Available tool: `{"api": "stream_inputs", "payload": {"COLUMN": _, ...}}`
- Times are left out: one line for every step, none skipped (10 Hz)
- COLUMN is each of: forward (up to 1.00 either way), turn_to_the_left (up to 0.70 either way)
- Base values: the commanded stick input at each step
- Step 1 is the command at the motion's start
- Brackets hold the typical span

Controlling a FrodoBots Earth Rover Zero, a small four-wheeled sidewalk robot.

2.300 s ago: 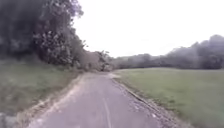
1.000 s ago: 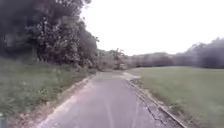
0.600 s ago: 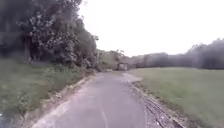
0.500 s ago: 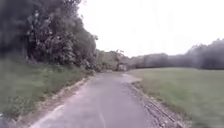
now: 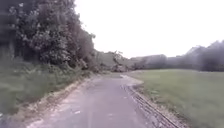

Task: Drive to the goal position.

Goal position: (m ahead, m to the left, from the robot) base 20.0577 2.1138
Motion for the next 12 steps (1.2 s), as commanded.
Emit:
{"api": "stream_inputs", "payload": {"forward": 1.00, "turn_to_the_left": 0.00}}
{"api": "stream_inputs", "payload": {"forward": 1.00, "turn_to_the_left": 0.00}}
{"api": "stream_inputs", "payload": {"forward": 1.00, "turn_to_the_left": 0.00}}
{"api": "stream_inputs", "payload": {"forward": 1.00, "turn_to_the_left": 0.00}}
{"api": "stream_inputs", "payload": {"forward": 1.00, "turn_to_the_left": 0.00}}
{"api": "stream_inputs", "payload": {"forward": 1.00, "turn_to_the_left": 0.13}}
{"api": "stream_inputs", "payload": {"forward": 1.00, "turn_to_the_left": 0.27}}
{"api": "stream_inputs", "payload": {"forward": 1.00, "turn_to_the_left": 0.27}}
{"api": "stream_inputs", "payload": {"forward": 1.00, "turn_to_the_left": 0.27}}
{"api": "stream_inputs", "payload": {"forward": 1.00, "turn_to_the_left": 0.27}}
{"api": "stream_inputs", "payload": {"forward": 1.00, "turn_to_the_left": 0.27}}
{"api": "stream_inputs", "payload": {"forward": 1.00, "turn_to_the_left": 0.27}}
